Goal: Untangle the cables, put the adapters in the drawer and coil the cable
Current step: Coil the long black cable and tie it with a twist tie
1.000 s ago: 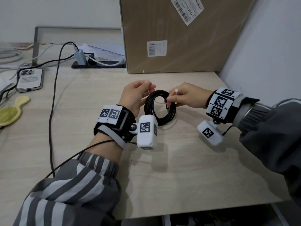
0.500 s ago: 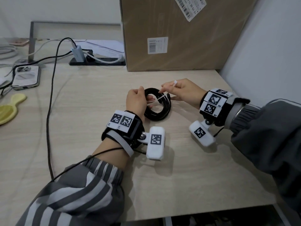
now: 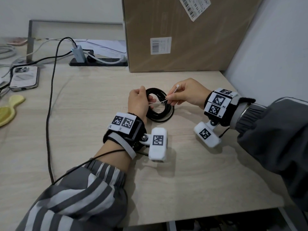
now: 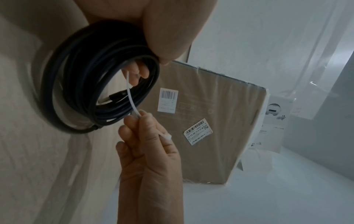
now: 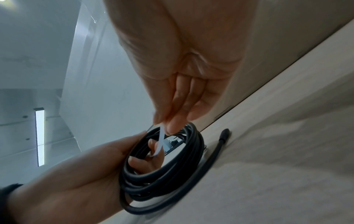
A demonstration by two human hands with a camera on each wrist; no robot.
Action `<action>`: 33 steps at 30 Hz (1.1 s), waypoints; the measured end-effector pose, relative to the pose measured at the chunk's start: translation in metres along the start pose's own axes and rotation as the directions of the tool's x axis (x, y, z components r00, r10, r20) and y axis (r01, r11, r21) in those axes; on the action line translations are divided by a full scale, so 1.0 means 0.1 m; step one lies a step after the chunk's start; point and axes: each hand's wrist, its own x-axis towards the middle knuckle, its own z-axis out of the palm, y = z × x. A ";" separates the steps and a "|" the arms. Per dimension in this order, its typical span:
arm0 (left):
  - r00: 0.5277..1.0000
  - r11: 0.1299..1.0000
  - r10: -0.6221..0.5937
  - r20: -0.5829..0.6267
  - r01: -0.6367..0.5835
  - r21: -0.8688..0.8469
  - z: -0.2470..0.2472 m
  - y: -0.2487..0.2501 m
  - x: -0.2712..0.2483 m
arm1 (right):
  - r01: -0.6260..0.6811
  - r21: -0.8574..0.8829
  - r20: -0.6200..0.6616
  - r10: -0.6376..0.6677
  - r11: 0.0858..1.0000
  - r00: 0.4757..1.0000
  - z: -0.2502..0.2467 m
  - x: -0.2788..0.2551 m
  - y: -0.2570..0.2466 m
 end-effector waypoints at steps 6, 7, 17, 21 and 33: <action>0.999 1.000 0.007 0.037 -0.007 0.001 -0.01 -0.03 0.01 | 0.027 0.023 -0.049 -0.025 0.999 0.998 0.00 -0.01 -0.06; 0.999 1.000 0.009 0.036 -0.008 -0.007 -0.01 -0.03 0.01 | 0.026 0.028 -0.042 -0.025 0.999 0.999 -0.01 -0.02 -0.06; 0.998 0.999 -0.024 0.066 0.027 -0.038 -0.01 0.01 -0.01 | -0.007 0.036 0.003 0.007 0.999 1.000 0.01 -0.03 -0.07; 0.998 0.999 -0.032 0.045 0.033 -0.031 -0.01 0.03 -0.01 | 0.007 -0.062 0.001 -0.007 0.998 1.000 0.04 0.04 -0.09; 0.994 0.958 0.112 -0.005 -0.106 0.268 -0.06 -0.08 0.08 | -0.026 -0.179 -0.073 0.013 0.983 0.997 0.16 0.25 -0.24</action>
